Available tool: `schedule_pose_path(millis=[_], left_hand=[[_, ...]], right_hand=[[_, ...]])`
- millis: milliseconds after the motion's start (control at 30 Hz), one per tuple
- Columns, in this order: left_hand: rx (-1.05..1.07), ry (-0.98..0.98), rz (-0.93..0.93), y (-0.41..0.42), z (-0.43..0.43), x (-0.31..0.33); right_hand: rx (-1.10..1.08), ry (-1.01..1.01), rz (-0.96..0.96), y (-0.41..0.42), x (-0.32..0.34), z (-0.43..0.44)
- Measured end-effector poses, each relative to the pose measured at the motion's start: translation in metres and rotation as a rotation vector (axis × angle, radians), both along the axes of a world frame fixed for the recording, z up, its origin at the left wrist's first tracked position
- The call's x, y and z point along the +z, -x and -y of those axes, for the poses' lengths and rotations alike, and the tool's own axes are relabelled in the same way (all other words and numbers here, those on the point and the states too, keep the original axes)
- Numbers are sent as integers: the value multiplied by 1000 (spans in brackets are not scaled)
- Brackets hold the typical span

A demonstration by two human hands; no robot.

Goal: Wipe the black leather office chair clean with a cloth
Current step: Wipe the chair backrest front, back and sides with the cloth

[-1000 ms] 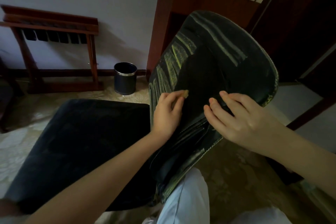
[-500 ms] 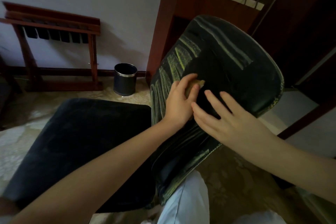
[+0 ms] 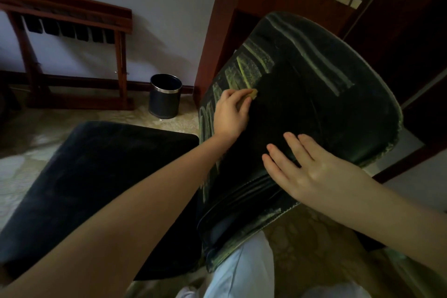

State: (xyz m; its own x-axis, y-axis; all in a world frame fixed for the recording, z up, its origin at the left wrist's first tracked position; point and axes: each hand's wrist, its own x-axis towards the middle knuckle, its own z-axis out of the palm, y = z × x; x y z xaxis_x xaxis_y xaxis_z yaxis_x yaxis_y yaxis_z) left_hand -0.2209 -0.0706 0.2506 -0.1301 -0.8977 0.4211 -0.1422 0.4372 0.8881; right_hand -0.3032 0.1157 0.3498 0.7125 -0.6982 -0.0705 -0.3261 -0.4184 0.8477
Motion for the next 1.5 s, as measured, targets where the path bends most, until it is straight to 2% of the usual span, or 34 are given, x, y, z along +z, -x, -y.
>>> schedule_pose_path(millis=[200, 333, 600, 767, 833, 1000, 1200, 1333, 1500], left_hand=[[-81, -208, 35, -25, -19, -39], [-89, -226, -18, -37, -55, -43], [-175, -42, -94, -43, -94, -15], [-203, 176, -159, -18, -76, 25], [-191, 199, -180, -6, -57, 35], [-127, 59, -147, 10, -16, 32], [-41, -150, -15, -6, -3, -17], [-20, -315, 27, -29, -15, -60], [14, -402, 18, -51, -60, -89]], right_hand=[[-35, -20, -10, -3, 2, -1], [-48, -15, -17, -4, 1, 0], [-35, -12, 50, -4, 1, -4], [-29, -1, 53, -6, 2, -2], [-28, 3, 40, -5, 0, -1], [-8, 9, 18, -2, -1, 0], [-4, 3, 11, -1, -1, -1], [-7, -14, 9, 0, -1, -1], [9, -12, 22, 1, 0, -1]])
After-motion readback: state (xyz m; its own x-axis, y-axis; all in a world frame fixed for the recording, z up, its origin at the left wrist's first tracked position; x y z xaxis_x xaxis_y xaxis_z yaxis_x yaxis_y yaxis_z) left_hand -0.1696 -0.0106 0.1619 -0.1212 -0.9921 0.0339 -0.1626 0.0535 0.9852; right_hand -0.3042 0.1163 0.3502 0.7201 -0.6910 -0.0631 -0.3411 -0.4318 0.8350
